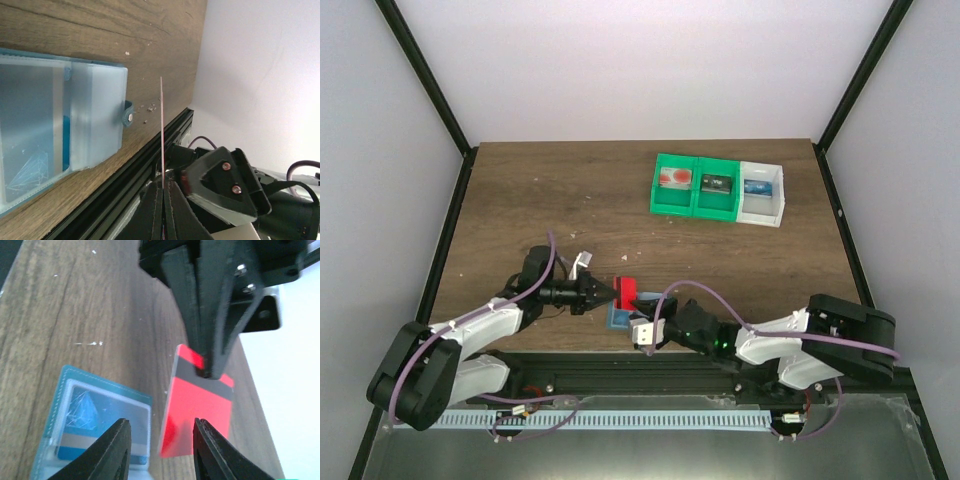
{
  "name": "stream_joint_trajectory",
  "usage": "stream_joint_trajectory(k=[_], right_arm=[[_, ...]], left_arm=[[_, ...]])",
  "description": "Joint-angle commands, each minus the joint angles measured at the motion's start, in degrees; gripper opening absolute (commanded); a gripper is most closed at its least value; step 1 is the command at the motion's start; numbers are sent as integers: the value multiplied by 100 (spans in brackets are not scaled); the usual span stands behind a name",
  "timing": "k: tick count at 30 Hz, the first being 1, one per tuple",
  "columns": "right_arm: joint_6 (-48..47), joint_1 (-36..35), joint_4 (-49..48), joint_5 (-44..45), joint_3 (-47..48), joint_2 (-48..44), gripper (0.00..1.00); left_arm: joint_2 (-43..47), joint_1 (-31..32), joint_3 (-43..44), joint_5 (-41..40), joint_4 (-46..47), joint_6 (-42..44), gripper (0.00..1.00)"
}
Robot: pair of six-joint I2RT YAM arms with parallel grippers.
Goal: Take the credit cards out of the card holder
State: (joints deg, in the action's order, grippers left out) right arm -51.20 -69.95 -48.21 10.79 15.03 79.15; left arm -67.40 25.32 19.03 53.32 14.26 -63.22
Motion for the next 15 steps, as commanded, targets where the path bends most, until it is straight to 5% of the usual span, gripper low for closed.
stream_joint_trajectory(k=[1,9,13,15], right_arm=[[-356,-116,-640,436,123,94,31],[-541,-255,-796,542,45,160,1],[-549,-289,-1009,644,-51,114,1],[-513,-290,-955,651,-48,35,0]], left_arm=[[-19,-10,-218,165,507,-452,0],[-50,-10,-257,173,586,-593,0],[-48,-10,-249,248,666,-676,0],[-17,-10,-242,246,745,-691,13]])
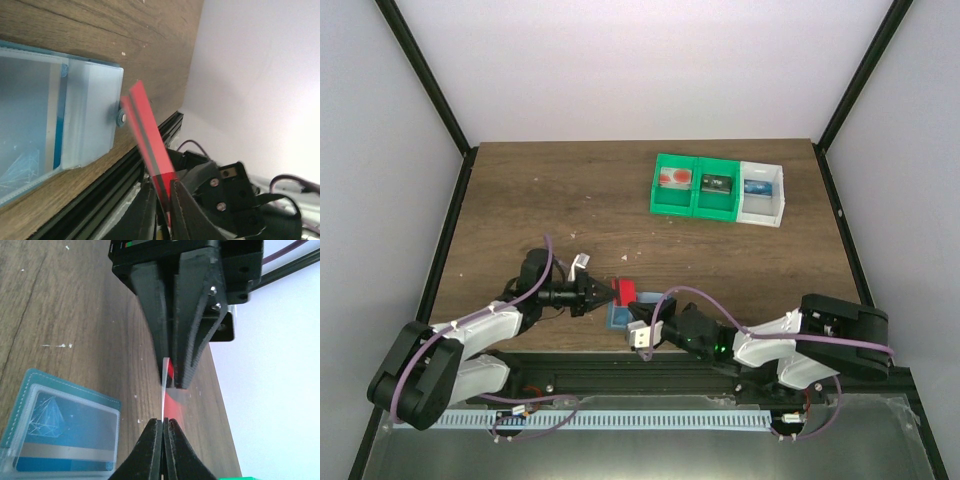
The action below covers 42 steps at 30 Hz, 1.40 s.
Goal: Take the credit cards out of the card holder
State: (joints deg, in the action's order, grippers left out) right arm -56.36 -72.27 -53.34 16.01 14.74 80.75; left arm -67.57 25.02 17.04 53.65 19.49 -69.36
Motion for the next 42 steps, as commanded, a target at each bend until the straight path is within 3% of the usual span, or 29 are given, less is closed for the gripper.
stream_joint_trajectory(k=[1,6,8,10,13,20,23,27,30,36,42], right_arm=[[36,-59,-403,135,-11,-164,0],[539,-55,-410,336,-77,-436,0],[931,-51,-381,448,-90,-610,0],[1337,-39,-241,496,-82,-844,0],[1906,69,64,417,-88,-1241,0],[3166,733,1171,193,176,-1941,0],[4280,1562,1896,22,613,-2072,1],[6093,2757,2888,-876,1191,-2115,1],[6870,3410,3062,-1375,1472,-2065,0],[7969,4242,3532,-1884,2333,-1337,1],[8784,4737,3700,-2443,3097,-378,0]], left_arm=[[32,21,-46,193,252,-78,20],[208,21,139,-83,-152,325,53],[265,21,376,-208,-667,683,65],[295,21,678,-362,-1220,1112,83],[381,21,1131,-694,-1974,1657,98],[811,21,1904,-1735,-3009,2482,100],[897,21,2109,-2007,-3318,2984,100],[1081,20,2186,-2551,-3659,3636,100],[1443,21,1910,-2533,-3306,4335,100],[2457,21,1482,-3104,-2736,4717,100],[2392,17,1871,-3215,-3490,5089,100]])
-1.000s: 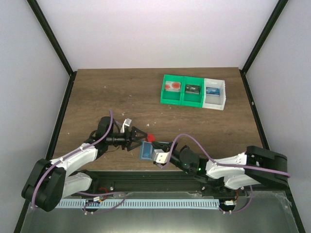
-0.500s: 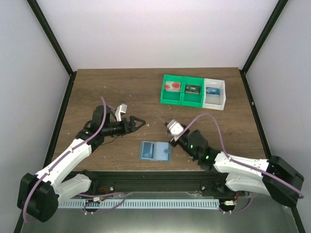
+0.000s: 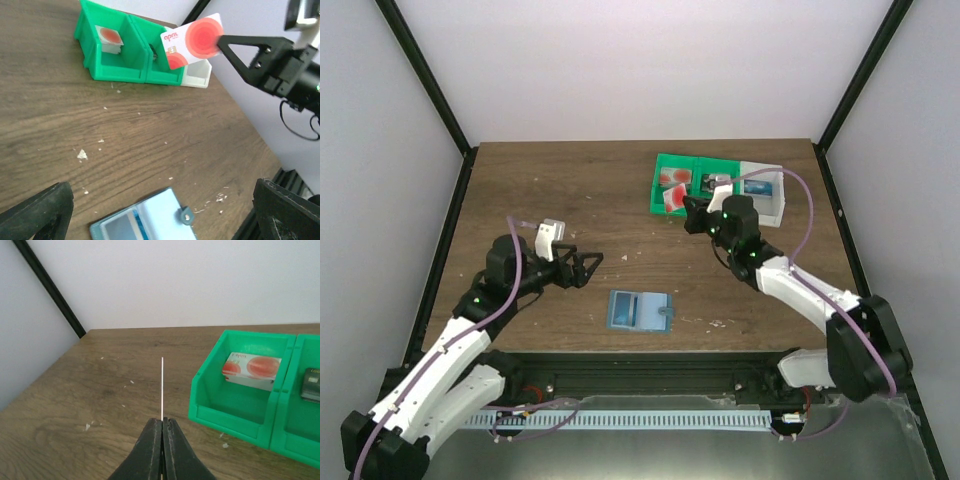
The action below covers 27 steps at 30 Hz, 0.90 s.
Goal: Take the credit cards out of the card holder
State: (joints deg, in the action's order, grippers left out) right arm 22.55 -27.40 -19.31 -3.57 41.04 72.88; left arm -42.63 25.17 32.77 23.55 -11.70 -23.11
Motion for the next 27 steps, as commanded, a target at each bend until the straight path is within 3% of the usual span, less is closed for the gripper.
stream_joint_trajectory(k=[1,13,27], right_arm=[[1021,313,339,-466,634,619,1],[1724,707,656,295,2019,2287,1],[1934,943,847,347,3283,3671,0]], left_arm=[[-145,5,366,-203,-526,522,100],[-49,30,288,-357,-502,556,100],[34,93,270,-473,-508,551,100]])
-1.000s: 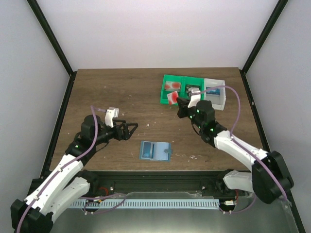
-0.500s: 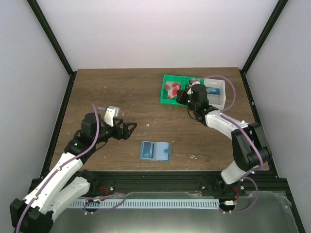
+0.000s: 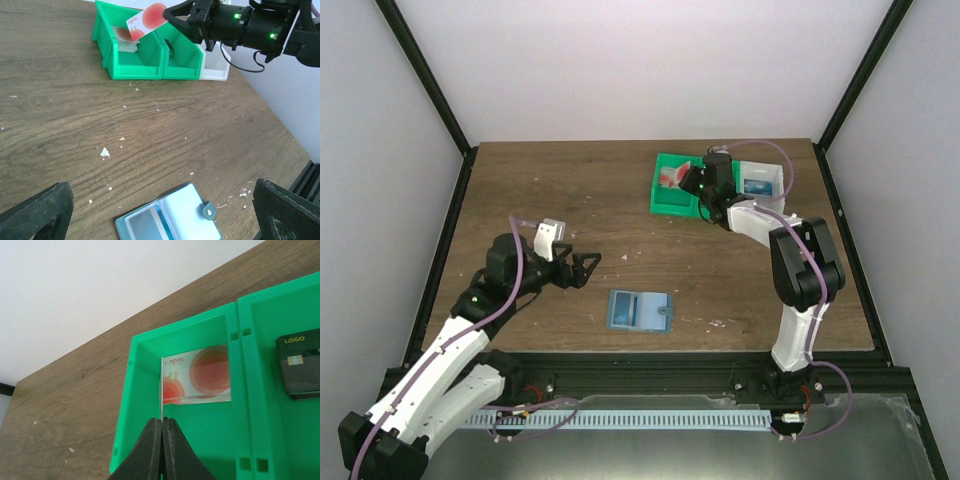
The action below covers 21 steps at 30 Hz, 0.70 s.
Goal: Take the credit cards out of the card holder
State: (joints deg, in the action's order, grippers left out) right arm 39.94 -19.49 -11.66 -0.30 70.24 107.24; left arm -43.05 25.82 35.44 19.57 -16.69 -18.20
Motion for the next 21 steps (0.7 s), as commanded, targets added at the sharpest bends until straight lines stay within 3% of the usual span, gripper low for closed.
stream_joint_trajectory(k=[1,21], right_arm=[[204,162,18,-21,398,299,0],[335,260,-59,-191,1347,1266,1]], left_arm=[[77,28,6,-74,-10,57,100],[131,98,-22,-98,8,57,100]])
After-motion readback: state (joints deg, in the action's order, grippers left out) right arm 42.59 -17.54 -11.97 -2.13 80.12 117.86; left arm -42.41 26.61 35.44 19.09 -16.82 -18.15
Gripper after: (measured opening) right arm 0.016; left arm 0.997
